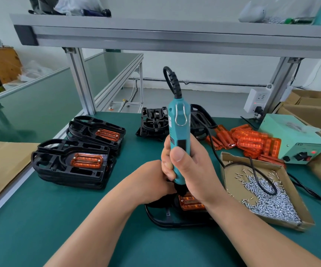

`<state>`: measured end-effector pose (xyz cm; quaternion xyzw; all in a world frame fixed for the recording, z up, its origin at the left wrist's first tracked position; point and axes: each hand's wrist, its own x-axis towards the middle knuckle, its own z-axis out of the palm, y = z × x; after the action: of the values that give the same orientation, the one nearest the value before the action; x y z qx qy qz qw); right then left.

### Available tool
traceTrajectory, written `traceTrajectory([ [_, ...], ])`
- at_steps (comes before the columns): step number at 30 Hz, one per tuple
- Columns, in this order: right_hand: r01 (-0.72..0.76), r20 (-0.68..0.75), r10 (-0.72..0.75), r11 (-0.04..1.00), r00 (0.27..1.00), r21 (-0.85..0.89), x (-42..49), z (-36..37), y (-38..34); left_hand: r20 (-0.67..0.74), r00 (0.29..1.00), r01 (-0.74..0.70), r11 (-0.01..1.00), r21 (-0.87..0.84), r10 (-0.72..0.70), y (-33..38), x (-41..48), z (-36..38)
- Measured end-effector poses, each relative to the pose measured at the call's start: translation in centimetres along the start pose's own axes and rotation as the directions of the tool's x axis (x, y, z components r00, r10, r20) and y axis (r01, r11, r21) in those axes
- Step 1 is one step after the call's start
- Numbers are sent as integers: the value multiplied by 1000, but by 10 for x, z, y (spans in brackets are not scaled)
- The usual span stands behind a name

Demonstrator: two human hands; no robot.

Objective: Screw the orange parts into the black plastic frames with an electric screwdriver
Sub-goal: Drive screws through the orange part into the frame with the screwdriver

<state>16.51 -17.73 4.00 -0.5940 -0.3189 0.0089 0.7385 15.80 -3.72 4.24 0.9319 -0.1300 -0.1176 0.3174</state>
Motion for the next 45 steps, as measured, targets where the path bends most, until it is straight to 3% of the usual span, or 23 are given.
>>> traceTrajectory([
  [11,-11,62,10,1000,998,4,-2,2,2,11,999,-53,998,26,53,2,-2,-1],
  [24,82,-31,-79,990,996,114,-1,-3,-16,-6,1000,-9,1000,0,9,-4,2,4],
  [28,162,-147,-134,966,980,200,0,-15,-23,-12,1000,7,1000,18,-7,-5,2,4],
  [35,205,-426,-89,950,901,235,-6,-64,-26,-1,1000,9,993,117,-9,-5,-1,9],
  [45,201,-589,0,940,808,277,-13,-92,-19,-70,998,-5,995,101,12,-6,0,2],
])
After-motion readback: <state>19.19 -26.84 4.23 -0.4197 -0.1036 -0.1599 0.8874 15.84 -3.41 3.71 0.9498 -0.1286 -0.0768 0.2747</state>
